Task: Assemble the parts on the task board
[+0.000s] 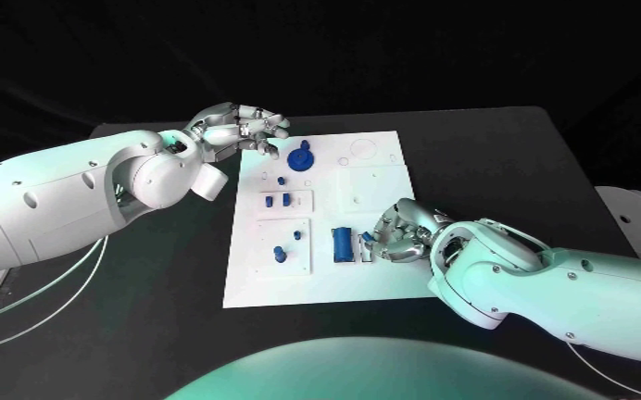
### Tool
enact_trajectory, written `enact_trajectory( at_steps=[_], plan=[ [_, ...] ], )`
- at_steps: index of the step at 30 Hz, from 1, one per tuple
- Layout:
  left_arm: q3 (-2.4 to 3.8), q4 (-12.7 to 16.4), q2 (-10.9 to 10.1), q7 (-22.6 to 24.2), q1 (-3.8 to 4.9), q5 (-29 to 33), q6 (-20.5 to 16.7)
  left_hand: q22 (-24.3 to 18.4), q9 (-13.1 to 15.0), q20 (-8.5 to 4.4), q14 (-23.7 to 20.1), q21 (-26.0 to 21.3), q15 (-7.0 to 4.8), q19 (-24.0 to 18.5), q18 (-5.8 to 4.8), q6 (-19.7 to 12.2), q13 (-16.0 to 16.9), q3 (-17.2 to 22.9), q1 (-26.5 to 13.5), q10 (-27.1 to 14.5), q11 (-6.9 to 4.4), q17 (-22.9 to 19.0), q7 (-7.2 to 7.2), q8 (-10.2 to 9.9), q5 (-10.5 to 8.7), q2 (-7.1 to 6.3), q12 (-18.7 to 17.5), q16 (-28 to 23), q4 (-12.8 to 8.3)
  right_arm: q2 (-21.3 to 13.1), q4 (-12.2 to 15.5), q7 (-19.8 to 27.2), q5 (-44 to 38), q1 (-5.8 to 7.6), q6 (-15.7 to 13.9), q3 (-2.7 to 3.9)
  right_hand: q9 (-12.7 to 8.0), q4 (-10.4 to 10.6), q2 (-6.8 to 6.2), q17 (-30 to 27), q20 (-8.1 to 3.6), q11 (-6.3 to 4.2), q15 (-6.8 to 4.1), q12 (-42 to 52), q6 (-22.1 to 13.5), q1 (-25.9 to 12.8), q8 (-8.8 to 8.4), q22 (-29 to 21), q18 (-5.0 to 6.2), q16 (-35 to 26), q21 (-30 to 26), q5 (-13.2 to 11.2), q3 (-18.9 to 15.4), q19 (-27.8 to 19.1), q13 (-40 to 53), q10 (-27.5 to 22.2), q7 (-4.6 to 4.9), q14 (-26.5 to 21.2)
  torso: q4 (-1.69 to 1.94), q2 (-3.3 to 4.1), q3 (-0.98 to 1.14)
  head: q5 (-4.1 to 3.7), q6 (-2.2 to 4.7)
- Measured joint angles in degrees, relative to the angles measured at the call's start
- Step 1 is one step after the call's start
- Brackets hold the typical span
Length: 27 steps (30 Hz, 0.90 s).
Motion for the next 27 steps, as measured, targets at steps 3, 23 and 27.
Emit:
enact_trajectory(
  at_steps=[3,23,27],
  plan=[
    [0.0,0.0,0.02,-0.08,0.0,-0.01,0.16,0.0,0.0,0.0,0.0,0.0,0.0,0.0,0.0,0.0,0.0,0.0,0.0,0.0,0.0,0.0,0.0,0.0,0.0,0.0,0.0,0.0,0.0,0.5,-0.41,-0.01,0.19,-0.03,0.04,-0.01,-0.01,0.4,-0.06,0.0,0.0,-0.16,0.0,0.0,0.42,-0.67,0.0,0.0,0.0,0.0,0.0,0.0,-0.4,0.0,0.0,-0.16,-0.4,0.0,-0.02,-0.01,0.01,0.02,0.0],
    [0.0,0.0,0.03,-0.55,0.01,-0.16,0.89,0.01,-0.02,0.0,0.0,0.0,0.0,0.0,0.0,0.0,-0.01,0.0,0.0,0.0,0.0,0.0,0.0,0.0,0.0,0.0,0.0,0.0,0.0,1.56,-1.45,-0.21,0.33,-0.29,1.13,0.05,-0.04,1.17,0.32,-0.01,0.01,-0.41,0.01,0.0,2.07,-2.41,0.01,-0.01,0.0,0.0,-0.01,-0.01,-1.83,0.0,0.0,0.01,-1.05,0.0,-0.01,-0.01,0.02,0.03,0.0],
    [0.0,0.01,0.02,-0.6,0.0,-0.18,0.96,0.01,-0.02,0.0,0.0,0.0,0.0,0.0,0.0,0.0,-0.01,0.01,0.0,0.0,0.0,0.0,0.0,0.0,0.0,0.0,0.0,0.0,0.0,1.63,-1.53,-0.21,0.33,-0.29,1.26,0.07,-0.01,1.19,0.54,-0.02,0.01,-0.41,0.01,0.0,2.28,-2.64,0.02,-0.01,0.0,0.0,-0.01,-0.07,-2.16,0.0,0.0,0.01,-1.25,0.0,-0.01,-0.01,0.02,-0.04,0.0]
  ],
)
